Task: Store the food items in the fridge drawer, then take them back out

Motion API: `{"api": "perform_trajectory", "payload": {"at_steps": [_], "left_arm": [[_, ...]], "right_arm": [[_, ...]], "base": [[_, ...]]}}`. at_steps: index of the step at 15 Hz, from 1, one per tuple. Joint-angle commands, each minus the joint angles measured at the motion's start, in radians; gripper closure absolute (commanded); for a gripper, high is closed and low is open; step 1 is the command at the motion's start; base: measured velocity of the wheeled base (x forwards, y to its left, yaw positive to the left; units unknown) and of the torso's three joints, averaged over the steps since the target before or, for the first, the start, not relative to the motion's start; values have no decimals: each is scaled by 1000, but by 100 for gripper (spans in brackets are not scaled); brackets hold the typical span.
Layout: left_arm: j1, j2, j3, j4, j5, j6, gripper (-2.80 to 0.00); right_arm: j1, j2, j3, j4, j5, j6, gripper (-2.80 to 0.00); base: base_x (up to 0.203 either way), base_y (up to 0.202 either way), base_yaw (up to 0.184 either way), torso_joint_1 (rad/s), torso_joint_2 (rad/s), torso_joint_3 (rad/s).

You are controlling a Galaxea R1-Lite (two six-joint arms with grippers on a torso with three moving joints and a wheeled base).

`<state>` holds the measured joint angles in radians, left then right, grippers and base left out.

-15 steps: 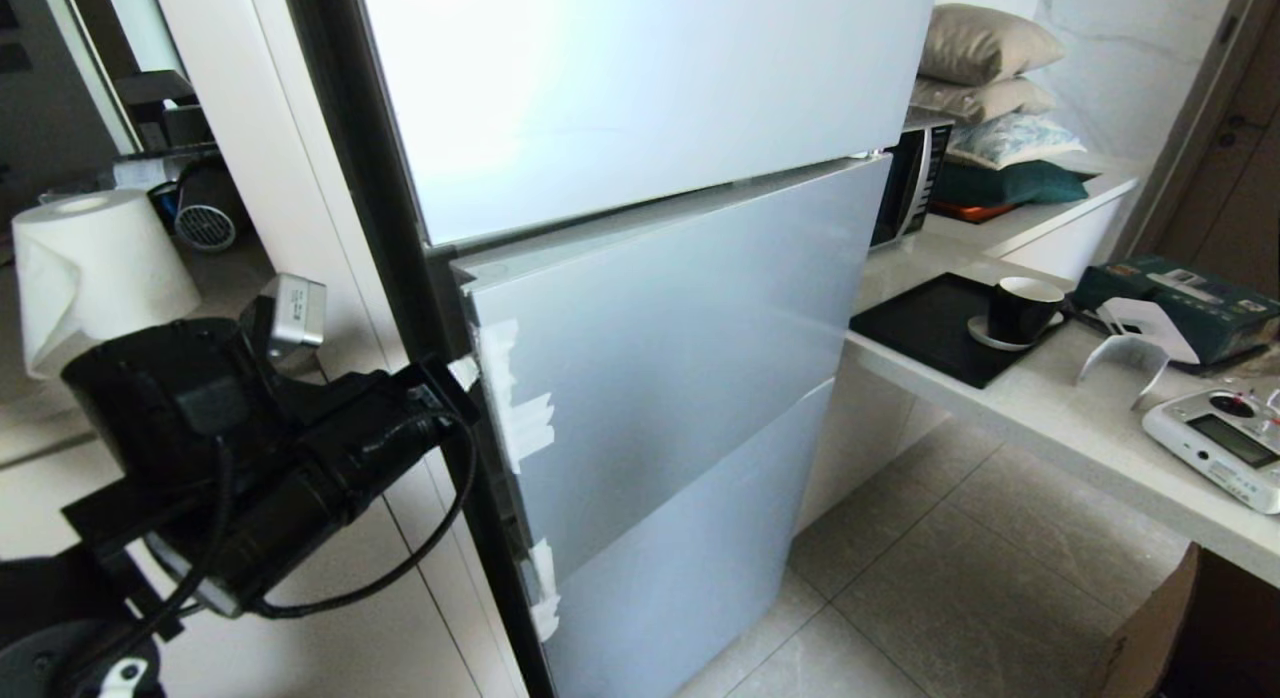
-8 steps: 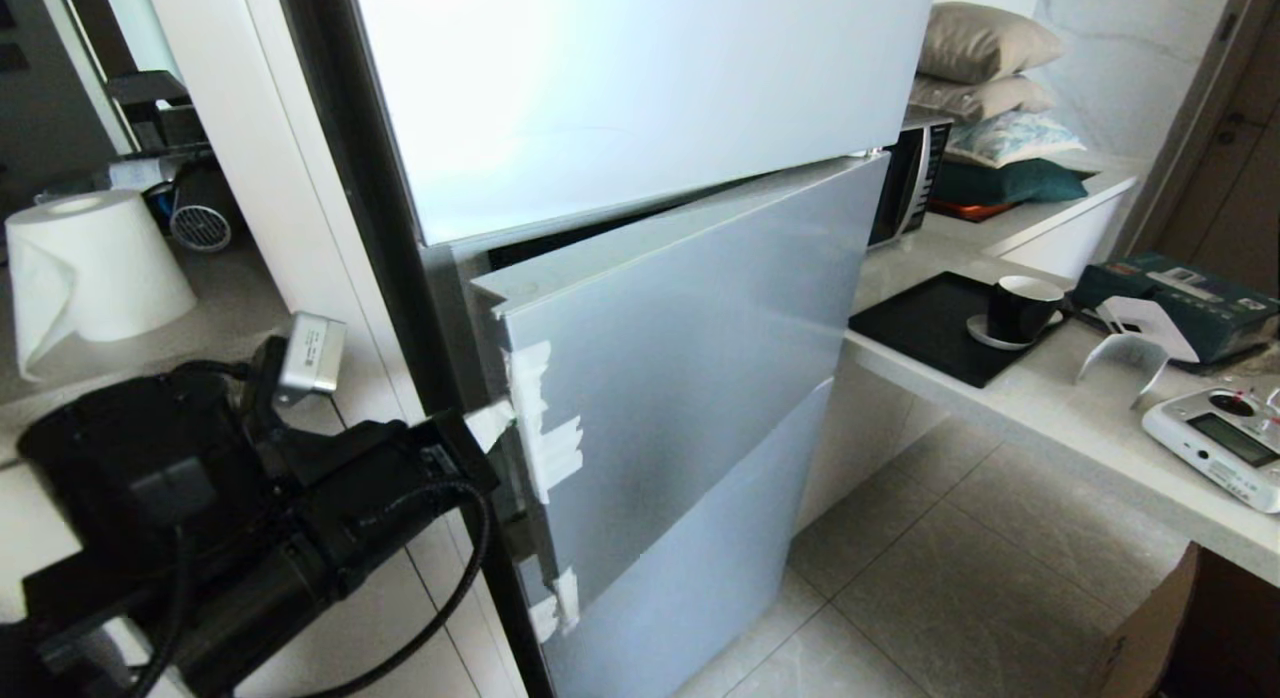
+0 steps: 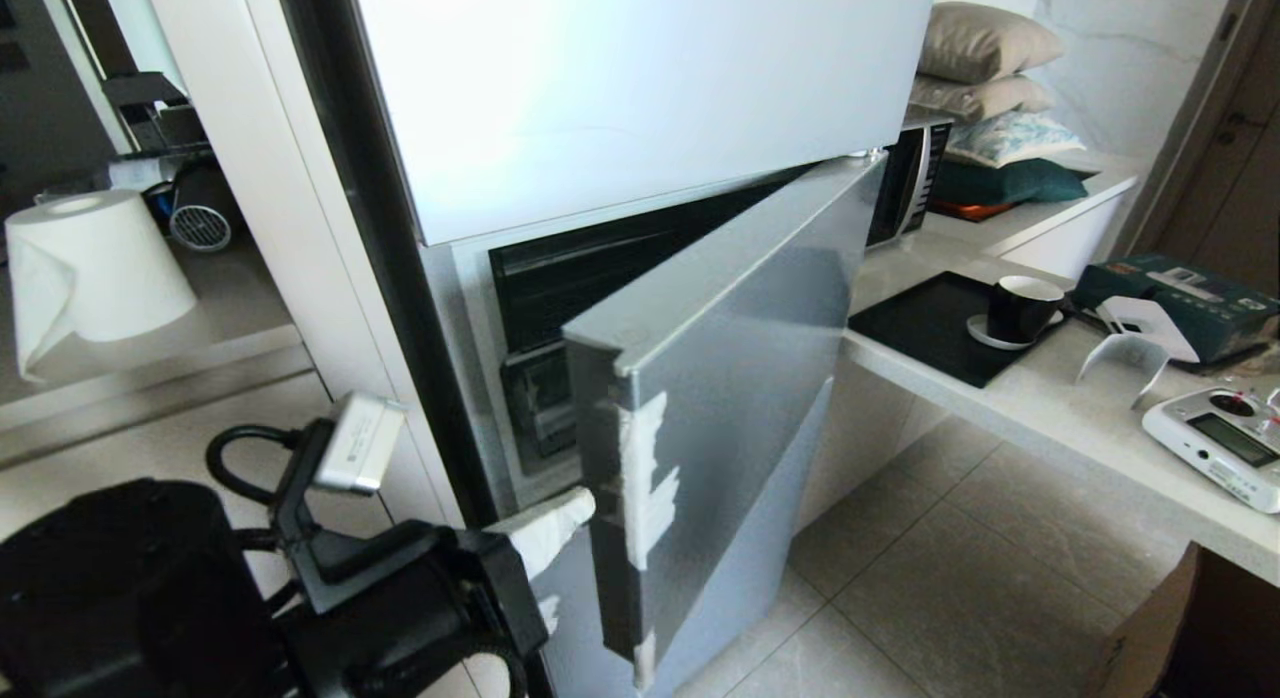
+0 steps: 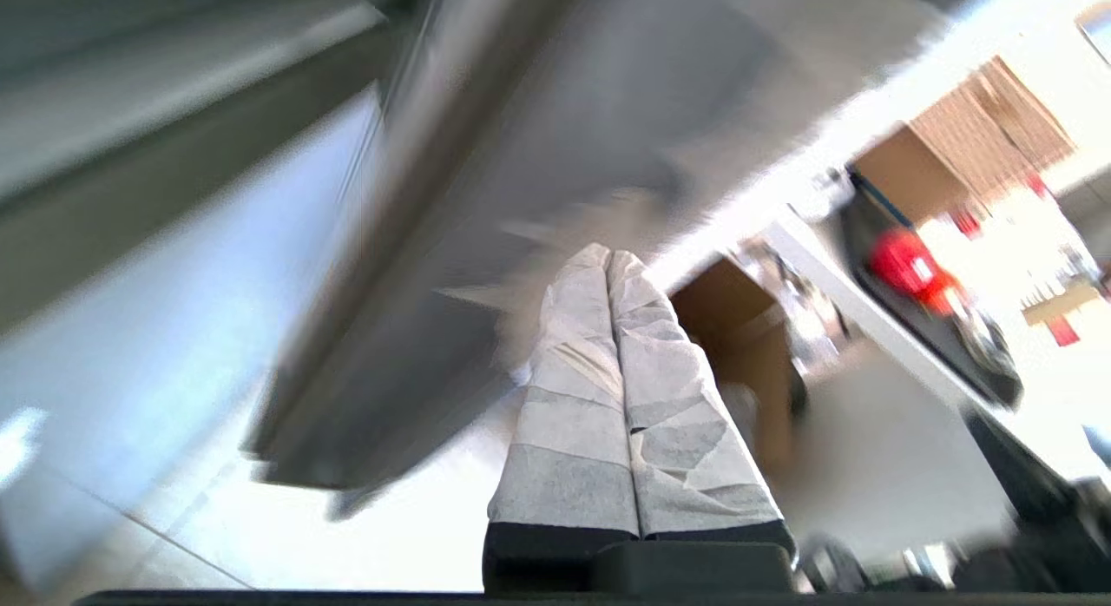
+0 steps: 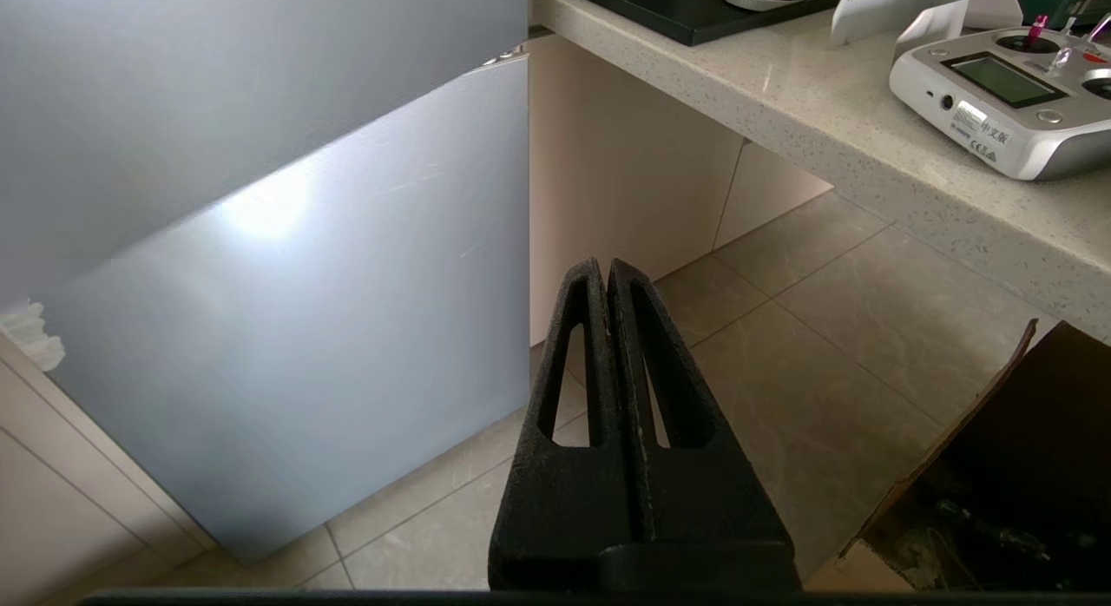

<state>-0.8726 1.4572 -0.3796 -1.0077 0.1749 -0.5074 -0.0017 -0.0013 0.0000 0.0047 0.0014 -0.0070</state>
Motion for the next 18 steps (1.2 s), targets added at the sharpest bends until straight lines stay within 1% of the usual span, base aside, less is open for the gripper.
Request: {"api": "perform_trajectory", "payload": {"at_steps": [1,2,3,5,6,7,8,9,10,11,13,14,15,16,18], "left_arm": [[-58,-3,5,-6,-1,-3,0],[-90,-2,6,-6,-1,-1,0],[-103,-2,9,-6,1,22,0],[-87,-34,12,-9,24,63,0],[-66,-81,5,-10,45,96,0],[-32,-138,-12,-7,59,148,0],[18,-195,-37,-1,65,208,0],[105,-256,-72,13,69,272,0],[202,-334,-104,41,70,320,0],[290,-411,-124,86,70,346,0],[499,-555,-125,196,55,376,0],[585,-621,-97,233,38,384,0],[658,-687,-34,265,14,391,0],[695,-730,50,294,-2,396,0],[722,-808,215,346,-15,410,0]], "right_arm": [[0,1,0,0,0,-1,0],[0,1,0,0,0,-1,0],[0,1,0,0,0,-1,0],[0,1,0,0,0,-1,0],[0,1,0,0,0,-1,0],[0,1,0,0,0,-1,0],[0,1,0,0,0,-1,0],[0,1,0,0,0,-1,0],[0,1,0,0,0,-1,0],[0,1,0,0,0,-1,0],[0,1,0,0,0,-1,0],[0,1,0,0,0,-1,0],[0,1,0,0,0,-1,0],[0,1,0,0,0,-1,0],[0,1,0,0,0,-1,0]], "base": [[0,0,0,0,0,0],[0,0,0,0,0,0],[0,0,0,0,0,0],[0,0,0,0,0,0],[0,0,0,0,0,0],[0,0,0,0,0,0],[0,0,0,0,0,0],[0,0,0,0,0,0],[0,0,0,0,0,0],[0,0,0,0,0,0],[0,0,0,0,0,0],[0,0,0,0,0,0],[0,0,0,0,0,0],[0,0,0,0,0,0],[0,0,0,0,0,0]]}}
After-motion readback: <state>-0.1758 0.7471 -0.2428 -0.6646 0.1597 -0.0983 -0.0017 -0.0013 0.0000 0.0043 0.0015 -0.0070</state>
